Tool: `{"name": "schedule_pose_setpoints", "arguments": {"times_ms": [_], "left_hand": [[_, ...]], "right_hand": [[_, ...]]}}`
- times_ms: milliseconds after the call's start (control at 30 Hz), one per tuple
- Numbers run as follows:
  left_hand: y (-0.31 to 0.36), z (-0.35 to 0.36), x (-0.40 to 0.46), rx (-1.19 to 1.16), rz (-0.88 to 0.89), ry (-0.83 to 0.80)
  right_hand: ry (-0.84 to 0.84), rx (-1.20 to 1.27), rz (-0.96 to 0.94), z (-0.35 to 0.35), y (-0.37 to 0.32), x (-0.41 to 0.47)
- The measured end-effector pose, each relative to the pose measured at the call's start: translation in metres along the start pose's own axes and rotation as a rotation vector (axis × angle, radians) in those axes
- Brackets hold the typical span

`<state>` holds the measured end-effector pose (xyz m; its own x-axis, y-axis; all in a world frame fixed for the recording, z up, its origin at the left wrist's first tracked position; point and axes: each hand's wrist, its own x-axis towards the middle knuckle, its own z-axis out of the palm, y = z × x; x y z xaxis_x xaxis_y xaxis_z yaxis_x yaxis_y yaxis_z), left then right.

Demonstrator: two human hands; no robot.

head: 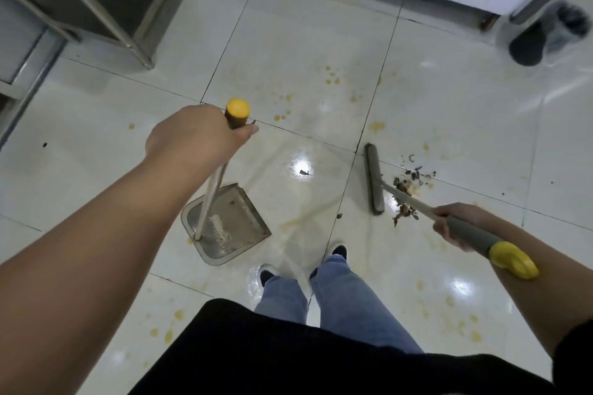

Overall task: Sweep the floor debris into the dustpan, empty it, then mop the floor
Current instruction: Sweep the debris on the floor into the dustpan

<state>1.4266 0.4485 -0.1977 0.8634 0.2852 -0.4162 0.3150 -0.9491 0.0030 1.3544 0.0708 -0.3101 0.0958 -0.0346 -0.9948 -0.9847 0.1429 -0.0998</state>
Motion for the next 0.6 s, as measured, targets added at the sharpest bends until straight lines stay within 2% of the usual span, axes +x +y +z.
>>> {"name": "schedule_pose_setpoints", "arguments": {"times_ms": [267, 433, 600], "left_hand": [[-0.016, -0.001, -0.01, -0.032, 0.014, 0.002], [-0.036, 0.004, -0.026, -0.021, 0.079, 0.035], [-0.058, 0.006, -0.031, 0.0, 0.147, 0.063]], "right_hand": [[-0.165, 0.037, 0.022, 0.084, 0.061, -0.001], [-0.33, 0.208, 0.118, 0.144, 0.063, 0.017], [-0.316, 0.383, 0.101, 0.15, 0.058, 0.034]]}}
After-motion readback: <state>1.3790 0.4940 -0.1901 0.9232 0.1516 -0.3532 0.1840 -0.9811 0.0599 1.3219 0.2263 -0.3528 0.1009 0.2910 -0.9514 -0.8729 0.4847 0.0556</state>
